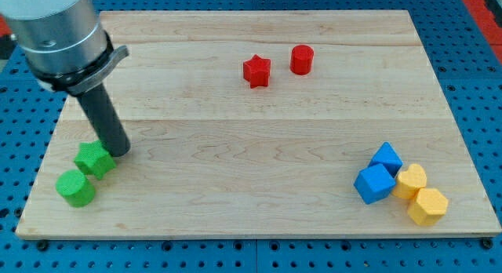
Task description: Push the red circle into the red star
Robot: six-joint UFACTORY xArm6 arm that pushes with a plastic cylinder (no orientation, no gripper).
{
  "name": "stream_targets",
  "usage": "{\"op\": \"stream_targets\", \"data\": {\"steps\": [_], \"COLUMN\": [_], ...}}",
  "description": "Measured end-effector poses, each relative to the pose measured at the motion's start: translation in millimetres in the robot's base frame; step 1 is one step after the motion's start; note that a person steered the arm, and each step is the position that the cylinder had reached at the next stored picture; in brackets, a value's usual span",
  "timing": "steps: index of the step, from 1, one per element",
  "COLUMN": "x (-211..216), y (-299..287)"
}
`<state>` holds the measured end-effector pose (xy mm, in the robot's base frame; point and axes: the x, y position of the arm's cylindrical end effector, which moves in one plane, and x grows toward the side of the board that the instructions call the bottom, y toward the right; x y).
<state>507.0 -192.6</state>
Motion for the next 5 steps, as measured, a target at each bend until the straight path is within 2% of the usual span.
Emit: {"op": "stream_targets", "data": {"steps": [1,2,3,5], "x": [33.1,-3.5,-59.5,-136.1], "y": [0.0,49.1,131.8,309.6]}}
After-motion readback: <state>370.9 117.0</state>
